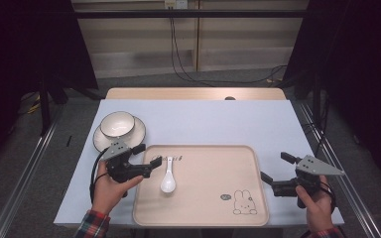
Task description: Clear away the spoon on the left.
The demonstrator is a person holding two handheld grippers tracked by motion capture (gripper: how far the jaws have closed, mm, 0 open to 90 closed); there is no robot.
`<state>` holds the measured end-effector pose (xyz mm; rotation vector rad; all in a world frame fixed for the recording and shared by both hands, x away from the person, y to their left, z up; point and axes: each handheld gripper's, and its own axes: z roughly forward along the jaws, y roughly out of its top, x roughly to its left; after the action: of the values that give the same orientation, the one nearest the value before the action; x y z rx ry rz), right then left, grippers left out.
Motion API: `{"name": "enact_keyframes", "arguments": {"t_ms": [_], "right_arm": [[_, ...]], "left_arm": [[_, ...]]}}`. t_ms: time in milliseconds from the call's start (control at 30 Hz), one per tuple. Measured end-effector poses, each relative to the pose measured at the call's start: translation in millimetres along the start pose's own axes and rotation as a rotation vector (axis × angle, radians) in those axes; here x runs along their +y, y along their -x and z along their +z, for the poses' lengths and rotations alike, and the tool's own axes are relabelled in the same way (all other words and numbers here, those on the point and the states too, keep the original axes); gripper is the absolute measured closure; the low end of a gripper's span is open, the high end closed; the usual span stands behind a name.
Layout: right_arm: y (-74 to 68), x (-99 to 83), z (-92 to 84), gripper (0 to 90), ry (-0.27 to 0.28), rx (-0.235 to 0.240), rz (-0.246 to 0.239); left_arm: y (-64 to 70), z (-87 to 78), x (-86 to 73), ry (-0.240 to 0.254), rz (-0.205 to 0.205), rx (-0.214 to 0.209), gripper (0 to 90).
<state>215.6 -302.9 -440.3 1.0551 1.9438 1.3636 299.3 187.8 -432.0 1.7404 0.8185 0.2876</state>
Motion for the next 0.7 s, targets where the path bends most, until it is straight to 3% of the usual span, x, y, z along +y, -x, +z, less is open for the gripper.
{"name": "enact_keyframes", "arguments": {"t_ms": [233, 367, 700], "right_arm": [[0.8, -0.1, -0.8, 0.6, 0.001, -0.006, 0.001], [1.4, -0.1, -1.8, 0.7, -0.001, -0.002, 0.005], [2.5, -0.1, -2.8, 0.7, 0.004, -0.007, 0.003]], "left_arm": [[-3.2, -5.6, 2.1, 0.014, 0.001, 0.002, 14.0], [-4.6, -8.4, 3.4, 0.03, -0.026, 0.01, 12.3], [-13.9, -20.7, 4.3, 0.048, 0.017, 0.032, 4.9]]}}
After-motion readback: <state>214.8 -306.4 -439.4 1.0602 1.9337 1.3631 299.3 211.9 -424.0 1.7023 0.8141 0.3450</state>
